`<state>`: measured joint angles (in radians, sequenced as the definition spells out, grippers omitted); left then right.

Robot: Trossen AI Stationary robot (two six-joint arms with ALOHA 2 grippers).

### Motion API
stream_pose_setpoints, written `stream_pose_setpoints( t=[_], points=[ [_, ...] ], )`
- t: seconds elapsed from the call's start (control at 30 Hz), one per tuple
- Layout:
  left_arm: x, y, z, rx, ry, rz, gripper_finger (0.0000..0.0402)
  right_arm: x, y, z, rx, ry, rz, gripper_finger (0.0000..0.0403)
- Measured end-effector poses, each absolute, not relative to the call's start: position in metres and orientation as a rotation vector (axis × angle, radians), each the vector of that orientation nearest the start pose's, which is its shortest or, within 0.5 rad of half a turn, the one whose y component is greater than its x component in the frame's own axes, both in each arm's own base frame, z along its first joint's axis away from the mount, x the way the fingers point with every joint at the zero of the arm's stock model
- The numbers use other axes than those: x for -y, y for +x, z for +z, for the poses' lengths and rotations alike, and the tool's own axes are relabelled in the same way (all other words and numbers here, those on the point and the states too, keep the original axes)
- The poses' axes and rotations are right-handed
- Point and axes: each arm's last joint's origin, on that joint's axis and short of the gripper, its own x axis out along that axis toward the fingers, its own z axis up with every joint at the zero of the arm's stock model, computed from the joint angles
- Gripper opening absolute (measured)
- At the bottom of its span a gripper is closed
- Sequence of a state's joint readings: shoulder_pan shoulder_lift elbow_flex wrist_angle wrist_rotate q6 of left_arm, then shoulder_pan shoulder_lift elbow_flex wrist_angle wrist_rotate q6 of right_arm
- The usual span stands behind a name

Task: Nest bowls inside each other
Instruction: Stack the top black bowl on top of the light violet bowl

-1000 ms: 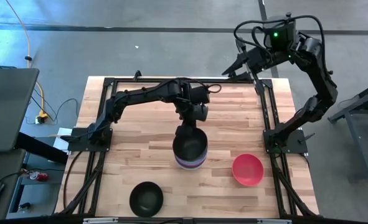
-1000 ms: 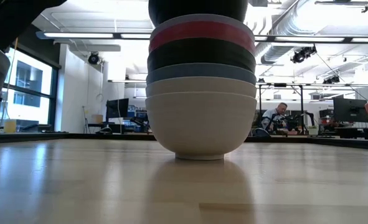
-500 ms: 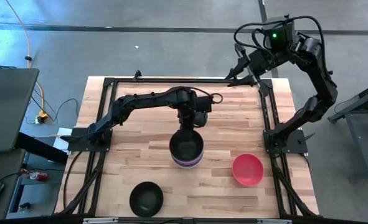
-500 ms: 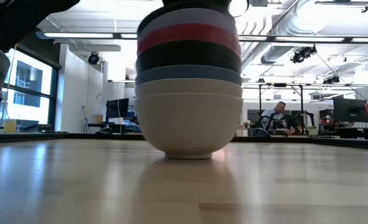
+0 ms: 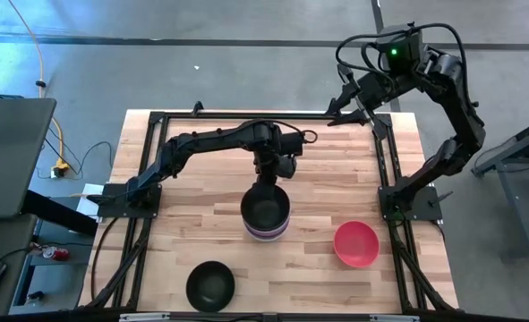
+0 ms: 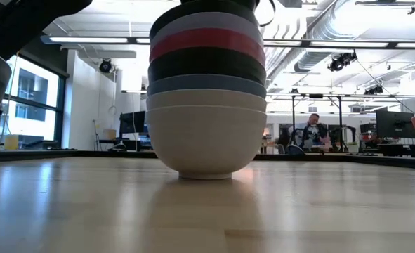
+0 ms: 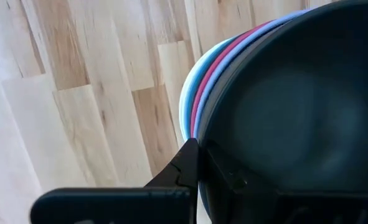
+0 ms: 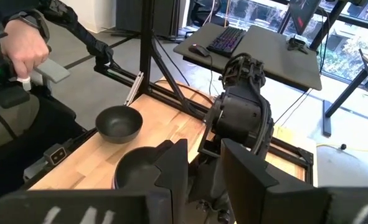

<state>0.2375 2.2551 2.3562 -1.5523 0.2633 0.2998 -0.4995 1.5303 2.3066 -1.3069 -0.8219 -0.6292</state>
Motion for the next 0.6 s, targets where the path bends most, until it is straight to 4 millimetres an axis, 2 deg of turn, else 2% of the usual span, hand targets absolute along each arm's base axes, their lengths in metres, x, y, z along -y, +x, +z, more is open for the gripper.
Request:
stream_pose_setpoints(
  t=[0.6],
  points=[
    [-0.0924, 0.4258, 0.2978, -1.367, -0.143, -0.270, 0.0000, 0.0841, 0.1991, 0.5344, -0.326, -0.253, 0.456, 0.0090]
  ],
)
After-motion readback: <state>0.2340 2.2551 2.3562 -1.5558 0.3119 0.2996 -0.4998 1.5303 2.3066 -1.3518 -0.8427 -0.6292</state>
